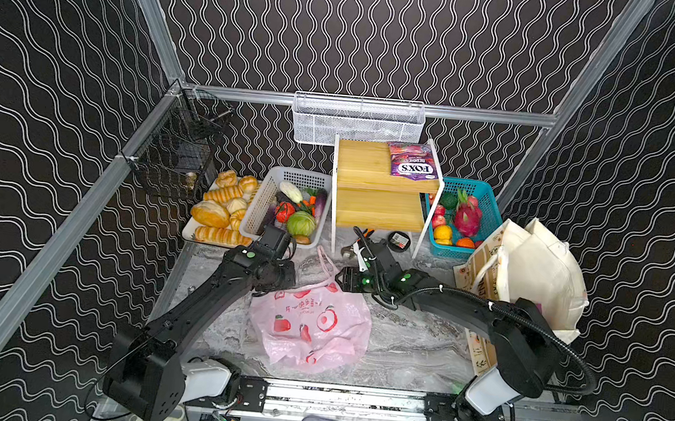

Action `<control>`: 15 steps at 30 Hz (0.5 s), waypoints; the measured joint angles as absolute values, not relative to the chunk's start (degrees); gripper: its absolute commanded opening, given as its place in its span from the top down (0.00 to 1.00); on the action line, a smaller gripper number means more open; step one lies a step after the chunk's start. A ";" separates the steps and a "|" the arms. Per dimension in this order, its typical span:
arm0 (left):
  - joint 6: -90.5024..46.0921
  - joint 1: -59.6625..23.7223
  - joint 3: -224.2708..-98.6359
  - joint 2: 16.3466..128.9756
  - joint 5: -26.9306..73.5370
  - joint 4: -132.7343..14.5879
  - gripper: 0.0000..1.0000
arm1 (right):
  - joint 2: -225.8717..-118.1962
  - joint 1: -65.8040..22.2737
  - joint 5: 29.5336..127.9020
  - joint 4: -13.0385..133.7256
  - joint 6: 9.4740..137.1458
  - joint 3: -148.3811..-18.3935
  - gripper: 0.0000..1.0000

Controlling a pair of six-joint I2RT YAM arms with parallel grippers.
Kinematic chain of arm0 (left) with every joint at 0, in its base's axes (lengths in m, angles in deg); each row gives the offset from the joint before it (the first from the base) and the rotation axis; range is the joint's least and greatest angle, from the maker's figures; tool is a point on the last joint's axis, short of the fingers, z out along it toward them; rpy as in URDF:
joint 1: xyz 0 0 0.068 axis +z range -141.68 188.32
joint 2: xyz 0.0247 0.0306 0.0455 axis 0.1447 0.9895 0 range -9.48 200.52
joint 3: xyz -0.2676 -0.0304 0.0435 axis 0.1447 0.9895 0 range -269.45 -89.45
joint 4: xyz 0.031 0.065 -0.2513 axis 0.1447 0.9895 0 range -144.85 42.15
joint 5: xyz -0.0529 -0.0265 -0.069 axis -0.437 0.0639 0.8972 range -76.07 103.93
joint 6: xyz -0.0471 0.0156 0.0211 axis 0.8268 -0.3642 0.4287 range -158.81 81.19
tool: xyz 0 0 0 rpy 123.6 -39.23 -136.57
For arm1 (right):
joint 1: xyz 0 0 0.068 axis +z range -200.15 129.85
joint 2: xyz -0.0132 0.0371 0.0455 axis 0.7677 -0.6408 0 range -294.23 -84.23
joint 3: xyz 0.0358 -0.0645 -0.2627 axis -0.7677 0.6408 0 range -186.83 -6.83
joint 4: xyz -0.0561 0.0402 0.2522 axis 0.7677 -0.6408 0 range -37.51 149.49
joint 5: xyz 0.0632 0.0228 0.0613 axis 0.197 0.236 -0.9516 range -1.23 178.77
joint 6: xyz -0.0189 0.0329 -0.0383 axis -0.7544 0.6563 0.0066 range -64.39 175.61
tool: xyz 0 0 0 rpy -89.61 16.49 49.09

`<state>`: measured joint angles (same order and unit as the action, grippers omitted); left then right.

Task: Place the mixed food into the grocery bags and tie them
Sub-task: 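Grasp the pink plastic bag's two handles, one with each gripper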

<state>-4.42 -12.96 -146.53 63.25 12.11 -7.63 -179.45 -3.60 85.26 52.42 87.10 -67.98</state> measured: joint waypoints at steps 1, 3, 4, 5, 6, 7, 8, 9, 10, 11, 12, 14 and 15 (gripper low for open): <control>-4.42 -11.76 -146.77 63.66 10.47 -6.63 0.10 | -180.24 -3.36 85.31 52.01 87.10 -68.59 0.30; -4.44 -8.63 -146.58 64.21 8.30 -5.12 0.04 | -181.75 -2.53 85.22 50.94 87.05 -69.79 0.30; -4.73 -6.27 -146.10 64.36 8.11 -4.77 0.03 | -182.40 -1.92 85.20 50.50 87.03 -70.23 0.30; -4.94 -4.35 -145.77 64.60 8.22 -4.37 0.02 | -182.84 -1.40 85.17 50.24 86.96 -70.45 0.30; -6.04 -2.10 -145.33 65.08 8.46 -4.18 0.02 | -183.28 -0.92 85.17 49.87 86.48 -70.62 0.30; -6.36 -0.54 -145.00 65.76 9.05 -4.16 0.02 | -183.61 -0.50 85.17 49.52 86.48 -70.69 0.30; -7.06 0.22 -144.70 66.42 10.07 -4.31 0.02 | -183.80 -0.26 84.93 49.19 86.48 -70.69 0.30; -7.72 0.57 -144.28 67.23 11.58 -4.64 0.02 | -183.87 -0.17 84.76 48.82 86.51 -70.69 0.30; -8.29 0.86 -143.93 68.25 13.18 -4.90 0.02 | -183.87 -0.22 84.98 48.64 86.64 -70.65 0.30; -9.12 1.01 -143.73 69.19 14.82 -5.25 0.02 | -183.87 -0.33 85.04 48.66 86.64 -70.60 0.30; -9.47 1.18 -143.56 70.42 16.63 -5.93 0.03 | -183.85 -0.33 85.04 48.62 86.66 -70.60 0.30; -10.58 1.34 -143.01 72.41 19.65 -7.68 0.09 | -183.85 -0.33 85.22 48.49 86.64 -70.60 0.30; -10.71 1.36 -142.62 73.32 21.26 -8.59 0.15 | -183.85 -0.28 85.17 48.40 86.61 -70.67 0.30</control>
